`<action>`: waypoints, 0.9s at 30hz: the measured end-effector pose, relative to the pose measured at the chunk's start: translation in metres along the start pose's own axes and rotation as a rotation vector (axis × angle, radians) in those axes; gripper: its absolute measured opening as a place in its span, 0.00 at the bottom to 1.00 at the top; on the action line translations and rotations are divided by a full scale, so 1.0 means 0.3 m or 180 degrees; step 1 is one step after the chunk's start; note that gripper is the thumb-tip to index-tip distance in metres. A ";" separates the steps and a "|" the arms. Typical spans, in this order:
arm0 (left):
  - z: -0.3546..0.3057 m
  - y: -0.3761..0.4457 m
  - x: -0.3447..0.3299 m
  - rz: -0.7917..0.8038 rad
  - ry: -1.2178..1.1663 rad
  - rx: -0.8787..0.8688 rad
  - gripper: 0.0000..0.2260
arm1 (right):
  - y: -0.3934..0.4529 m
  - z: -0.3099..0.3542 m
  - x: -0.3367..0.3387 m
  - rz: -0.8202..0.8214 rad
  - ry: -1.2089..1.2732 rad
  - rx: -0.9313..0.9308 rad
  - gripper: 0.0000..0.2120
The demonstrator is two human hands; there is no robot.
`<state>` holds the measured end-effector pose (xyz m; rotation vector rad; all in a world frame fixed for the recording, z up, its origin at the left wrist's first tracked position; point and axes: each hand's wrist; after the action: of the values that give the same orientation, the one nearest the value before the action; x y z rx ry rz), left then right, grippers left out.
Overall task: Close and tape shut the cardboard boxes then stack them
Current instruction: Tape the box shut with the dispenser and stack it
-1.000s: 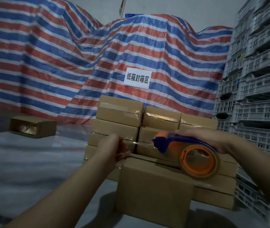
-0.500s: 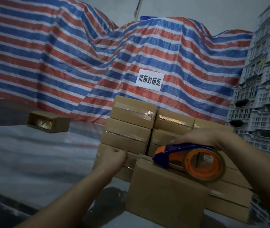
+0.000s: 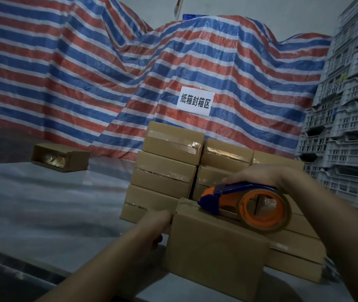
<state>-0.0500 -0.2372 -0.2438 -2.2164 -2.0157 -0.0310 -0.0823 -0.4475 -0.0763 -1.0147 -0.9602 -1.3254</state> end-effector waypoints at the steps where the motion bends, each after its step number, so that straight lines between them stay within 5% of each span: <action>1: -0.004 -0.002 0.006 0.0009 0.0193 -0.0022 0.10 | 0.000 0.001 -0.001 -0.0002 -0.0026 -0.0003 0.22; 4: 0.002 0.013 0.037 0.0118 0.0873 -0.0325 0.14 | 0.006 0.003 0.001 -0.0014 -0.0116 -0.0019 0.23; 6: 0.002 0.035 0.064 -0.0242 0.1218 -0.0693 0.20 | 0.011 0.004 0.002 0.0048 -0.0070 -0.0033 0.23; 9: -0.059 0.054 0.077 -0.0761 0.0842 -0.1270 0.19 | 0.015 0.006 -0.003 0.0158 -0.0011 -0.0006 0.23; 16: -0.121 0.047 0.012 0.0268 0.1197 -0.0505 0.19 | 0.021 0.012 -0.001 0.0363 0.0128 -0.0016 0.22; 23: -0.139 0.037 0.015 0.0388 0.1162 -0.0286 0.16 | -0.004 -0.034 0.051 0.0813 0.0515 -0.0082 0.20; 27: -0.134 0.027 0.013 0.0382 0.1120 -0.0291 0.17 | -0.051 -0.152 0.106 0.0549 0.0176 -0.0359 0.26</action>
<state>-0.0383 -0.2390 -0.2044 -2.1932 -1.7228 -0.4732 -0.0978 -0.5001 -0.0586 -1.1155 -0.7459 -1.2674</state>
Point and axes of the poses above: each hand's wrist, its own y-axis towards the middle knuckle, its own x-axis out of the back of the hand, z = x × y
